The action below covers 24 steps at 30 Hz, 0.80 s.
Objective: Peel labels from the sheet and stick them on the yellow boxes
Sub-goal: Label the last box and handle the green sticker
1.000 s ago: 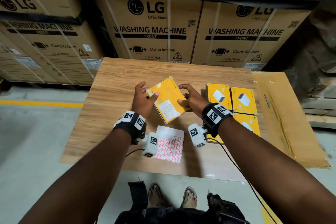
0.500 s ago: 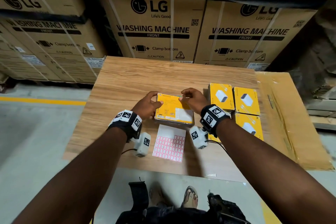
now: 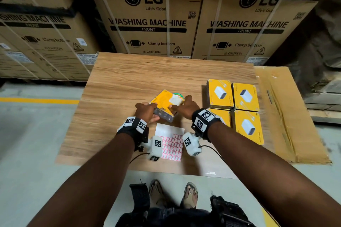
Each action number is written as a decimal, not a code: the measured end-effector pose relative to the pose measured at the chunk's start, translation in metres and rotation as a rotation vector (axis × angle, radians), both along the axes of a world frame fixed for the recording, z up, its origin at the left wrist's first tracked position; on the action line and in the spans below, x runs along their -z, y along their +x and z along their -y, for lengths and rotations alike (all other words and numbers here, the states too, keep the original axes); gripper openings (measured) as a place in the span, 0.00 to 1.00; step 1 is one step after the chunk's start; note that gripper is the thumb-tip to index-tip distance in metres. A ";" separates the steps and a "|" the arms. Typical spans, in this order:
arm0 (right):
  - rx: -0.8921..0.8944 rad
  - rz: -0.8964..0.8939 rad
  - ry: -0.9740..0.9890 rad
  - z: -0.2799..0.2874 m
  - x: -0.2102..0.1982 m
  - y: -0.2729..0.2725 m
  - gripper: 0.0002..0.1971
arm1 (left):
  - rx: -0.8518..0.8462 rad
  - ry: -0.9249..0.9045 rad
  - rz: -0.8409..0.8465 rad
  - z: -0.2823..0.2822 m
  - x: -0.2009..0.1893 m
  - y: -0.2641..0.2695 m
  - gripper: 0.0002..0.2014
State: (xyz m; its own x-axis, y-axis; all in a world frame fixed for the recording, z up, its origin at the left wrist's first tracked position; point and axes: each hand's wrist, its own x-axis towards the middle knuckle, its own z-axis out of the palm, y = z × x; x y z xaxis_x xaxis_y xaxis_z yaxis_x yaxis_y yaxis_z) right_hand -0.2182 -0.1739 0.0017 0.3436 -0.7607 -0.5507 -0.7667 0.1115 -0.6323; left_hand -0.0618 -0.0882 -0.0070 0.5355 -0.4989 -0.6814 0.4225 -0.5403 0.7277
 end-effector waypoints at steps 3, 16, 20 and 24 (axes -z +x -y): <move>0.036 0.088 0.123 -0.003 0.006 0.002 0.46 | -0.029 0.009 -0.027 0.005 0.008 -0.003 0.24; -0.044 0.079 0.013 0.003 0.035 -0.002 0.27 | 0.215 0.174 0.182 0.008 0.030 -0.002 0.16; -0.061 0.073 0.024 0.006 0.045 -0.001 0.28 | 0.386 0.205 0.275 0.002 0.049 0.005 0.12; -0.089 0.049 0.062 0.007 0.059 -0.001 0.30 | 0.526 0.229 0.361 -0.003 0.055 0.008 0.03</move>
